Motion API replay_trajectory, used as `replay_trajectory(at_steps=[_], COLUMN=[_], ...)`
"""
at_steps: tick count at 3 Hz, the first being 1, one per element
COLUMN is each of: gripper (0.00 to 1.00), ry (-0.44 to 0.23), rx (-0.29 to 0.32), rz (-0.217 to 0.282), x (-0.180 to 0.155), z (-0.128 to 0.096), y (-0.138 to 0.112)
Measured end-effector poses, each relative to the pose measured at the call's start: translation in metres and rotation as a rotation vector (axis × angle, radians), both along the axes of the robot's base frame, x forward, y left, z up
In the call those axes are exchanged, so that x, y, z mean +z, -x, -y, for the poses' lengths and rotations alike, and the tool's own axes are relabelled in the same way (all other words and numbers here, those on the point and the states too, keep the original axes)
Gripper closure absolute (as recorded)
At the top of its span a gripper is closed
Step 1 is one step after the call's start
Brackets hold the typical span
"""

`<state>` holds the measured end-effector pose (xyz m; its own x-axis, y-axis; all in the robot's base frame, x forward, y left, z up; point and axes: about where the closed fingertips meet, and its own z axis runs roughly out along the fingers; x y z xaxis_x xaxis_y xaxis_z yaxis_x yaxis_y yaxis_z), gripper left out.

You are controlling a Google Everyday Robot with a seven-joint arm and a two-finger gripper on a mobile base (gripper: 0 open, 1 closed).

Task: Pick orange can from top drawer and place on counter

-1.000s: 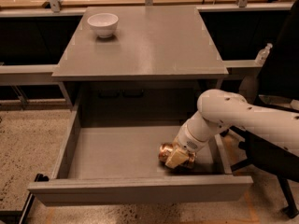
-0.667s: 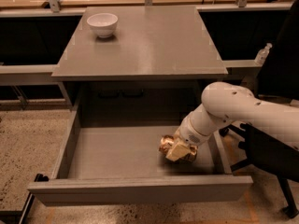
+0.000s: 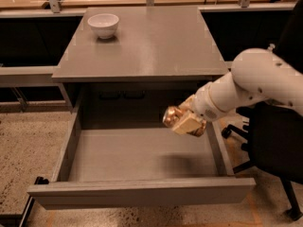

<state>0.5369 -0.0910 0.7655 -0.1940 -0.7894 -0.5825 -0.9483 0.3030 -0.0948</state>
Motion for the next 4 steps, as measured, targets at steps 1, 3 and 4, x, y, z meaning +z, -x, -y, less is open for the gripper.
replay_trajectory(at_steps=[1, 3, 4], gripper=[1.0, 1.0, 1.0], ry=[-0.019, 0.078, 0.078], rx=[0.014, 0.049, 0.048], rz=[0.083, 0.073, 0.074], x=[0.072, 0.13, 0.13], z=[0.016, 0.043, 0.043], y=[-0.026, -0.068, -0.068])
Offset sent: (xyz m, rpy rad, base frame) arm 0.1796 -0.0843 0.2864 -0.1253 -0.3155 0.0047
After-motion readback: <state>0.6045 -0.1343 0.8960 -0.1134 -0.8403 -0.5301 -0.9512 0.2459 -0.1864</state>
